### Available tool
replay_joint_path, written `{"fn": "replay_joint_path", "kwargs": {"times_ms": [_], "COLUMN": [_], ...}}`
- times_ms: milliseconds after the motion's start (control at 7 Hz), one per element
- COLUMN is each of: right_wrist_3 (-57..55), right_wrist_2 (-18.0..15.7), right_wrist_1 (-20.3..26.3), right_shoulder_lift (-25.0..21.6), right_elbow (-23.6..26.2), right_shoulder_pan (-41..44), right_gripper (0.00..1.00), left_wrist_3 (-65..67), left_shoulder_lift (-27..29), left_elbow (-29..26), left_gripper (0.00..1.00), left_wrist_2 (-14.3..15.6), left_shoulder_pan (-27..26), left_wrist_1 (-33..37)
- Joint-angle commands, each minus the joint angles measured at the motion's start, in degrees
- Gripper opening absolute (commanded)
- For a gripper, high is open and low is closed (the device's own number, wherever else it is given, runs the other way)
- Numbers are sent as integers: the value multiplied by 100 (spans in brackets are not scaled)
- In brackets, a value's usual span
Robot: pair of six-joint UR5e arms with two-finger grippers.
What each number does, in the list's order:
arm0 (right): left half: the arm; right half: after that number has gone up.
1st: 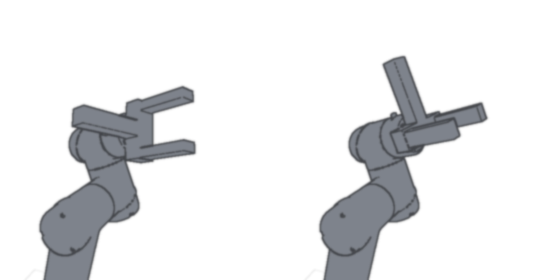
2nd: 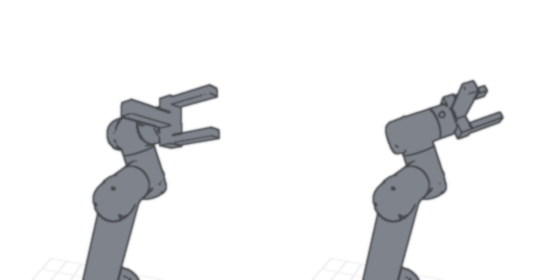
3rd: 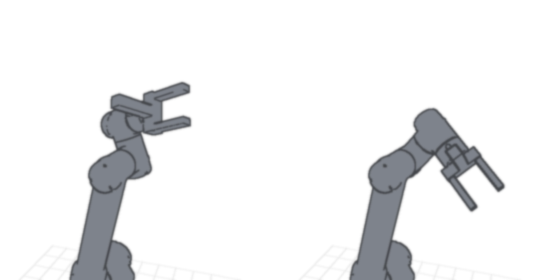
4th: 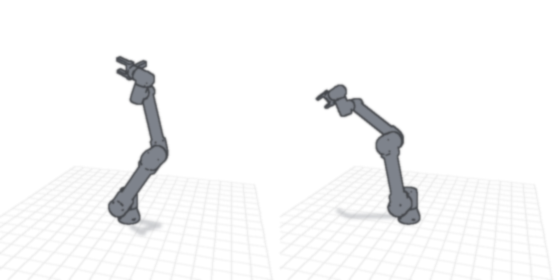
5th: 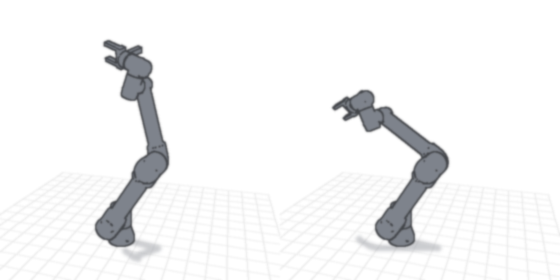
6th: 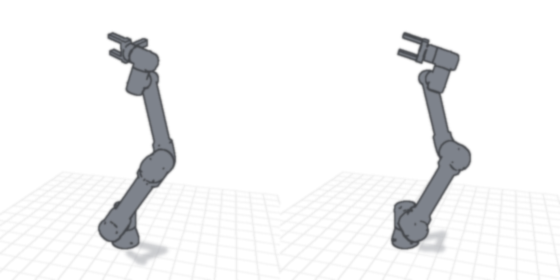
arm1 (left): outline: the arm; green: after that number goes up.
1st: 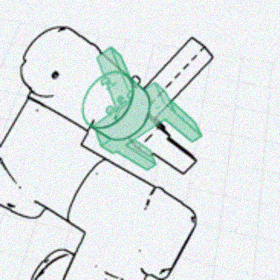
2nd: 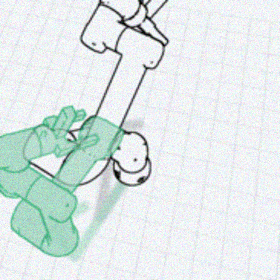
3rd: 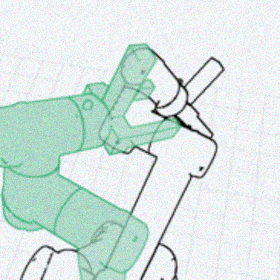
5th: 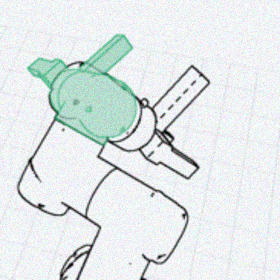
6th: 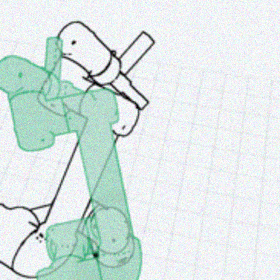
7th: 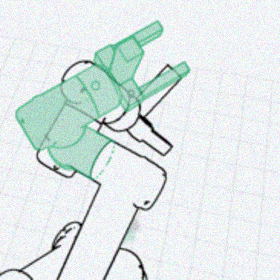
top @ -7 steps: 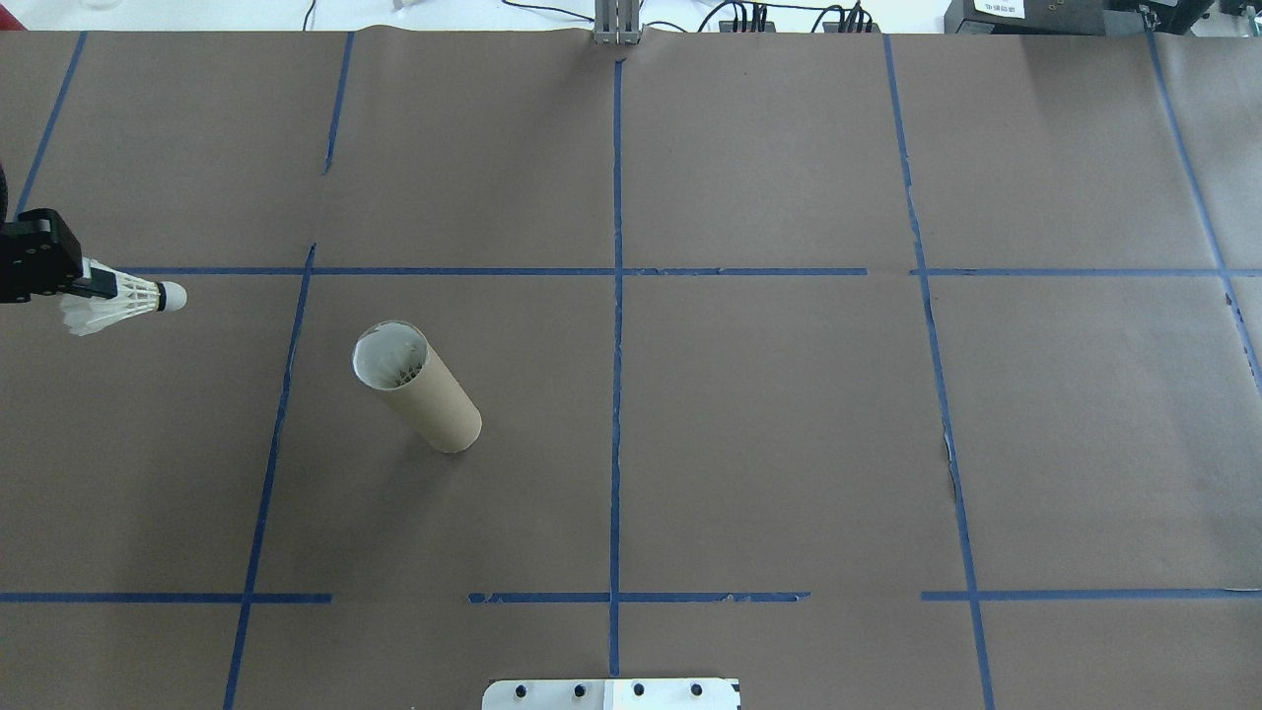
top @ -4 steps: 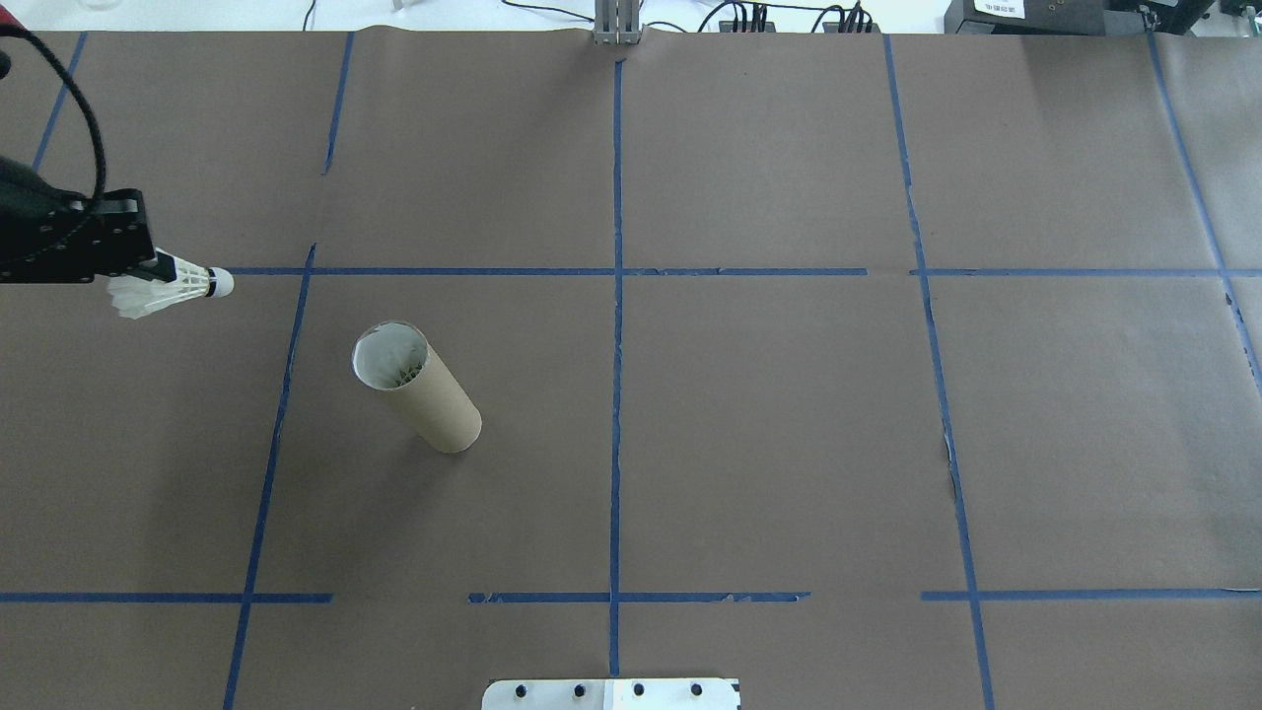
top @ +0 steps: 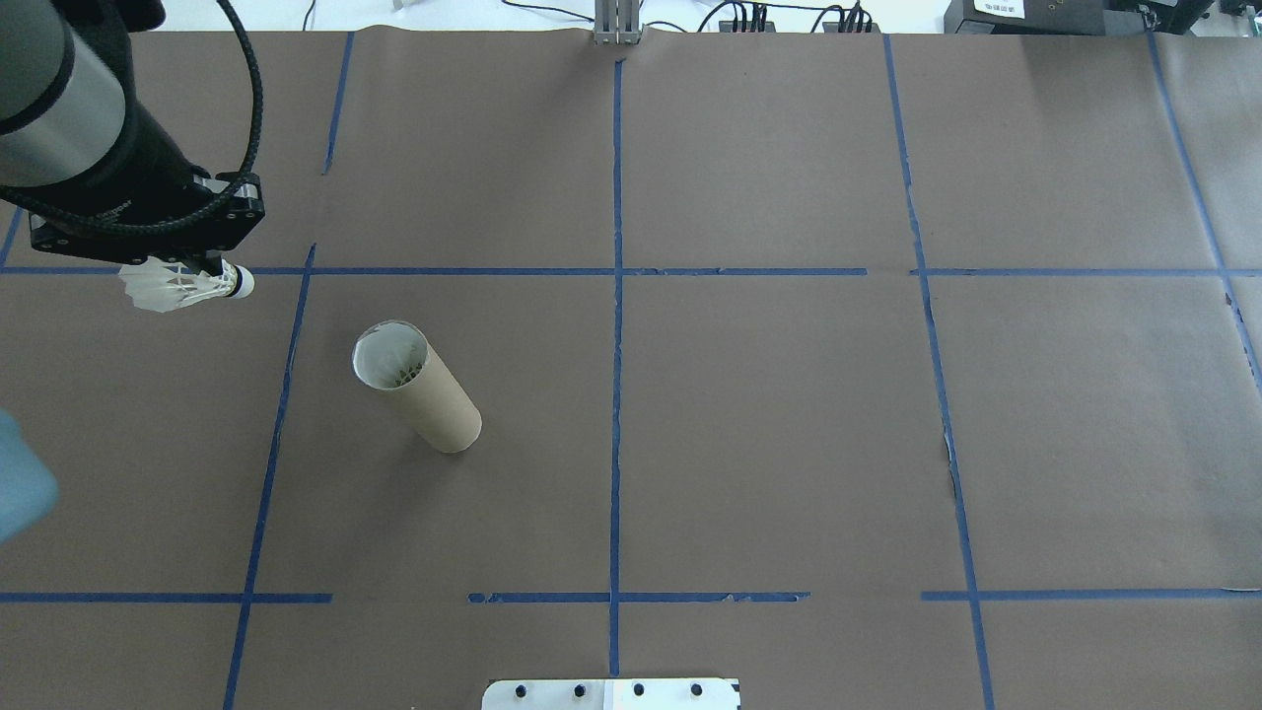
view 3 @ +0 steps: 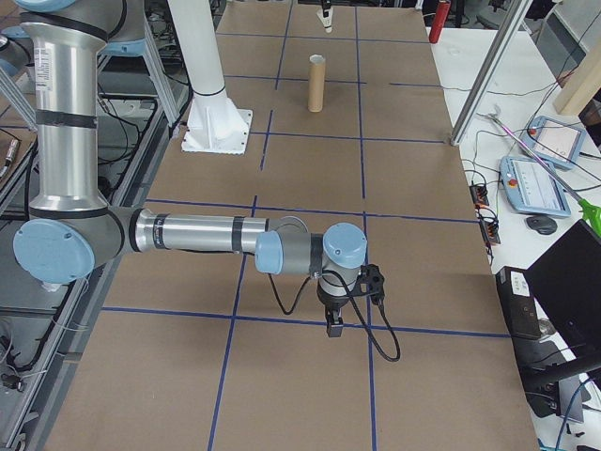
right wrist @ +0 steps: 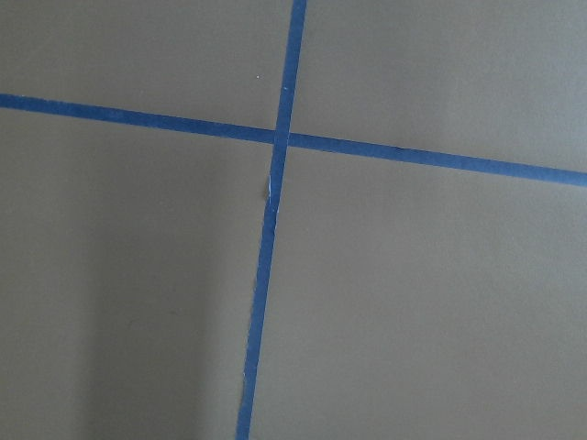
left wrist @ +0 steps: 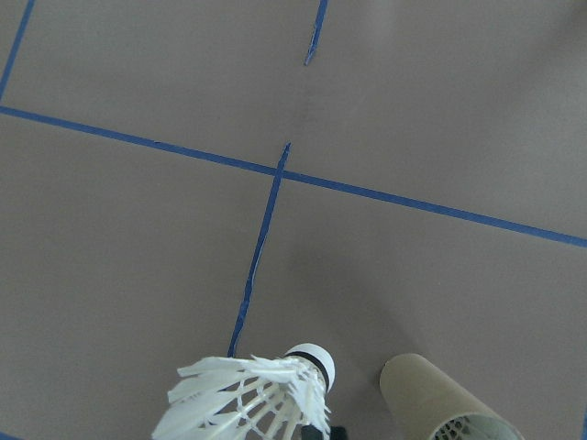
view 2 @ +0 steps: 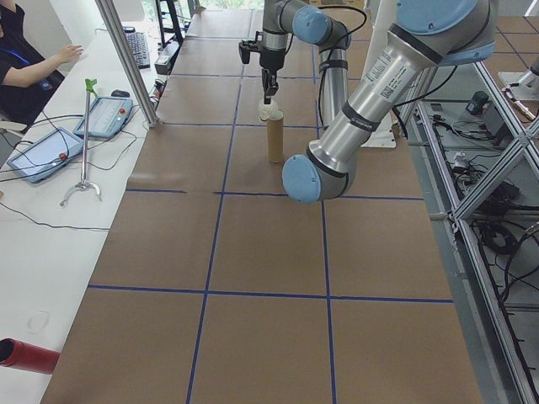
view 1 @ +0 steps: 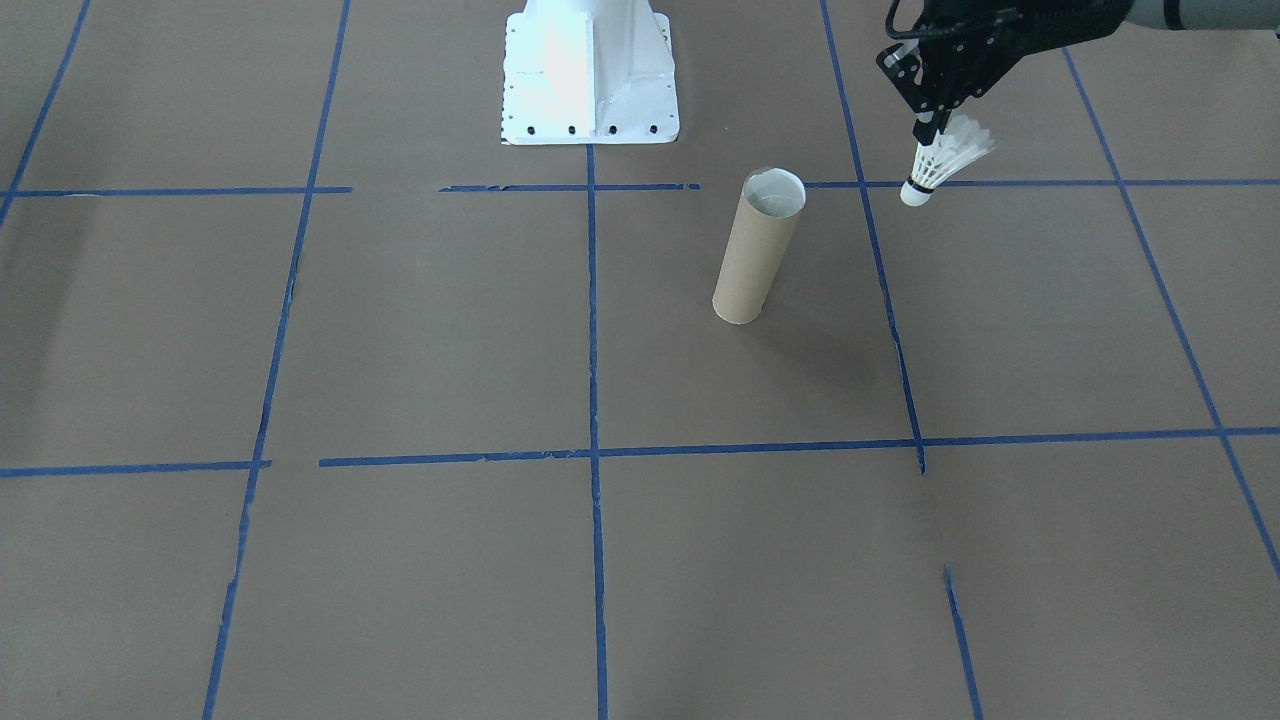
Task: Collect badminton balls into bucket
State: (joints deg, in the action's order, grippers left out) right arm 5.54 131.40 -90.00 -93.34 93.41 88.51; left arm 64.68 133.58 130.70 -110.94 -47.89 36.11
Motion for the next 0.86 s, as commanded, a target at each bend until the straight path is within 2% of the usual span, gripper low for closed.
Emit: {"fn": "replay_joint_path", "kwargs": {"times_ms": [0,143,429,714], "right_wrist_3": [0,0,0,0], "right_wrist_2": [0,0,0,0], "right_wrist_1": [0,0,0,0], "right_shoulder_lift": [0,0,0,0], "right_elbow": [2,-6,2,-7], "right_shoulder_pan": [0,0,0,0], "right_gripper": [100,100,100,100], "left_wrist_3": [10,36,71,71], "left_shoulder_lift": [1035,1334,1407,1452], "left_elbow": [-1093,-1552,-1932,-2066], "left_gripper": [0,0,0,0], "left_wrist_2": [99,134,169,160], "left_shoulder_pan": [340,463,788,912], "left_wrist_1": [-535,-544,-544,-544]}}
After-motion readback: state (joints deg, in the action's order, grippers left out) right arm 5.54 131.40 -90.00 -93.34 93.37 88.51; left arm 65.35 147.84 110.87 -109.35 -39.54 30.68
